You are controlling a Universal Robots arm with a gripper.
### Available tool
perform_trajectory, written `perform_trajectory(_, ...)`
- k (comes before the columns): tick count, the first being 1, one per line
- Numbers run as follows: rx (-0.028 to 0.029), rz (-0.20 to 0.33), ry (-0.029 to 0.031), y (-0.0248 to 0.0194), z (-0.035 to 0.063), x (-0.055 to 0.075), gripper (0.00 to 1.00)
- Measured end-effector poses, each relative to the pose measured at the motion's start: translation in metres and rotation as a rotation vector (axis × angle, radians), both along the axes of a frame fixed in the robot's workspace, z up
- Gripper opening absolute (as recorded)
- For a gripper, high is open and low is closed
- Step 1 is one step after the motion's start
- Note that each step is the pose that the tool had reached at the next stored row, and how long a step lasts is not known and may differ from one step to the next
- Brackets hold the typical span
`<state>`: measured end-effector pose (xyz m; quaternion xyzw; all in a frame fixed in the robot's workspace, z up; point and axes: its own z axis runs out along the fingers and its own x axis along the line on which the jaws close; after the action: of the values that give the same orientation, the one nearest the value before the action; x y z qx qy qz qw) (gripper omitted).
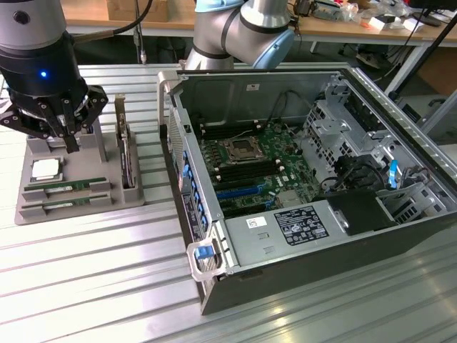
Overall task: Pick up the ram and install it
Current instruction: 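Pick up the ram and move it above insertion slot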
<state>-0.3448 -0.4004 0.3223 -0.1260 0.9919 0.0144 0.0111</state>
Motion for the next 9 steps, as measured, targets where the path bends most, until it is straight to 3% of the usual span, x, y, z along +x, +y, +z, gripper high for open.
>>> perform_trajectory(6, -0.0012, 0.222, 0.0000, 0.0000, -0.0008, 0.0000, 0.11)
perform_trajectory(9, -0.0016, 0.289, 0.0000, 0.0000, -0.0012, 0.0000, 0.11)
